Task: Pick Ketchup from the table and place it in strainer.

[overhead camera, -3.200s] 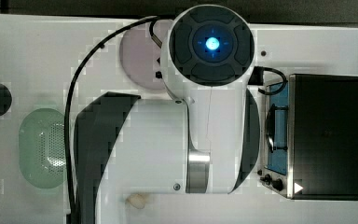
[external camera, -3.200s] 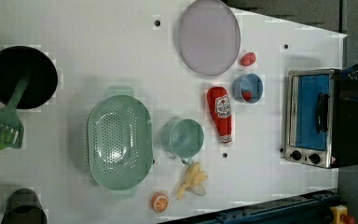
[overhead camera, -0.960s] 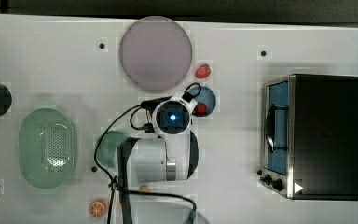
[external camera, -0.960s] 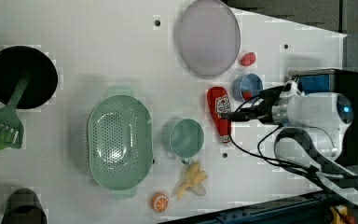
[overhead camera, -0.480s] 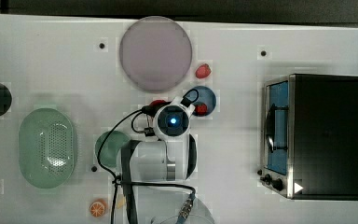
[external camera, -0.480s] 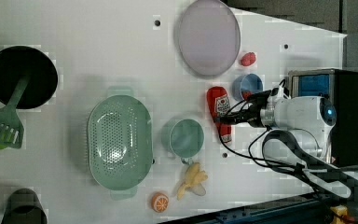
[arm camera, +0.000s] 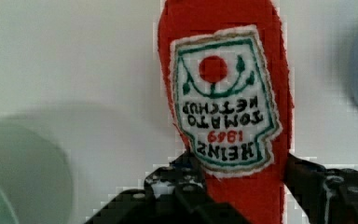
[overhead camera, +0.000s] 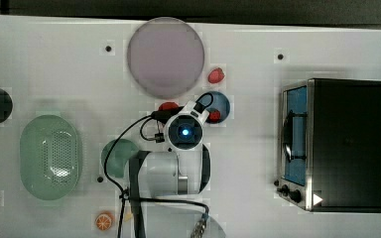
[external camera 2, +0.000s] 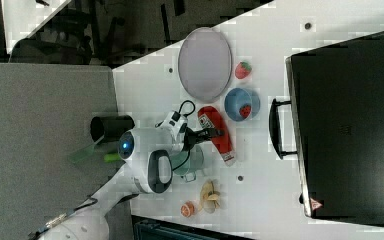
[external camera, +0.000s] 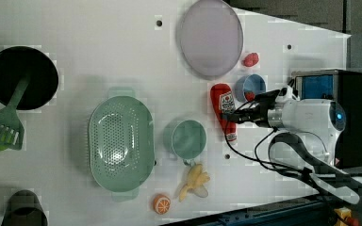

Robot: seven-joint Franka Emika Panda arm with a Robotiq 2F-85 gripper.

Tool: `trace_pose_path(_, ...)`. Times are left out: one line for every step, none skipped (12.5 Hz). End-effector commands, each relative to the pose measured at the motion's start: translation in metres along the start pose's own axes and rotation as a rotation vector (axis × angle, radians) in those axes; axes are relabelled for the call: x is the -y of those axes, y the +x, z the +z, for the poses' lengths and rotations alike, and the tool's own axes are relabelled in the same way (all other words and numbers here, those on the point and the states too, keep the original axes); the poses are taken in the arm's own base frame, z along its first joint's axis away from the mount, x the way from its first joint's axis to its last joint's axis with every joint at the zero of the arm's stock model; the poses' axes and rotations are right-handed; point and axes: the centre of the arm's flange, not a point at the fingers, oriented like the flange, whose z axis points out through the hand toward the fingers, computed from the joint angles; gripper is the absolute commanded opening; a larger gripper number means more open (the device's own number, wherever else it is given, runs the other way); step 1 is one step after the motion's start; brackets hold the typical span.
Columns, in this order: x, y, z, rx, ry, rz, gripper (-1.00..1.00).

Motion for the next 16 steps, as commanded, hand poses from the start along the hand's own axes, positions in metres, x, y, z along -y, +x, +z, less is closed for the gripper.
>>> trace_pose_path(-0.005, 0.017, -0.084, -0.089, -0.039, -0.026, 0.09)
trace_pose_path(-0.002, 0.015, -0.106, -0.076, -0.045, -0.031, 0.09)
trace_pose_path(0.003, 0.013, -0.127, -0.058, -0.048, -0.036, 0.09)
trace_pose_path(0.008, 0.011, -0.148, -0.043, -0.052, -0.043, 0.09)
trace_pose_path(0.015, 0.010, -0.169, -0.036, -0.057, -0.050, 0.09)
trace_pose_path(0.022, 0.008, -0.187, -0.026, -0.062, -0.060, 0.09)
trace_pose_path(0.029, 0.006, -0.203, -0.018, -0.066, -0.069, 0.09)
trace_pose_path(0.039, 0.005, -0.215, -0.016, -0.069, -0.067, 0.09)
trace_pose_path(0.052, 0.005, -0.223, -0.014, -0.071, -0.053, 0.09)
trace_pose_path(0.067, 0.005, -0.227, -0.016, -0.071, -0.028, 0.09)
trace_pose_path(0.087, 0.006, -0.227, -0.021, -0.072, -0.008, 0.09)
trace_pose_path(0.109, 0.007, -0.225, -0.022, -0.070, 0.012, 0.09)
trace_pose_path(0.132, 0.005, -0.221, -0.020, -0.065, 0.051, 0.09)
trace_pose_path(0.154, 0.003, -0.216, -0.015, -0.063, 0.097, 0.09)
trace_pose_path(0.176, 0.001, -0.211, -0.012, -0.059, 0.132, 0.09)
trace_pose_path(0.197, -0.001, -0.206, -0.016, -0.054, 0.156, 0.09)
